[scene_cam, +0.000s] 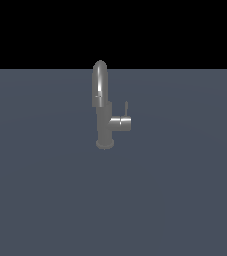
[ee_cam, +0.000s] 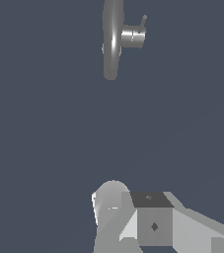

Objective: Turn on the faucet by rotating a designated handle.

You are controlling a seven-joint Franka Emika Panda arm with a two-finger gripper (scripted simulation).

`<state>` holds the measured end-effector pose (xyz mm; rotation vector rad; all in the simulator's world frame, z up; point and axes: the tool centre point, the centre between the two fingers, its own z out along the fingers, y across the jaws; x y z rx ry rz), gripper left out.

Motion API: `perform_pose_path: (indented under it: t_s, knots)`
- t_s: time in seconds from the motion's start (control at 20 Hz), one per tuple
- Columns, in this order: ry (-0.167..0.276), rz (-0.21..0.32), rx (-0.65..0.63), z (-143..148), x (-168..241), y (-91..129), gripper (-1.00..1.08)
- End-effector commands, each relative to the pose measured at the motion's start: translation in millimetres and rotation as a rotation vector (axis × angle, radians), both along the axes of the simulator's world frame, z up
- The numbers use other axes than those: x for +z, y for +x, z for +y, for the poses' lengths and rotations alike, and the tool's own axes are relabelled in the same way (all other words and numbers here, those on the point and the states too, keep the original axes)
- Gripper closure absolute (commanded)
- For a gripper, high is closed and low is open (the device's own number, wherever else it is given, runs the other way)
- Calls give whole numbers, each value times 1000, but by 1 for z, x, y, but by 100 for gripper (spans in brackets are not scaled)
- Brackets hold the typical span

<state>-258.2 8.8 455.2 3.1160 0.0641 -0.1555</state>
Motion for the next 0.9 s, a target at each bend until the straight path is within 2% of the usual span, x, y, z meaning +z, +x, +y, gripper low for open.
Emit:
perform_pose_path:
  t_s: [0.0,0.45,0.85]
  knots:
    - [0,0,0,0,0,0,108]
    - [24,25,-29,2,-1,11,108]
    - [88,92,-105,5,-5,39,108]
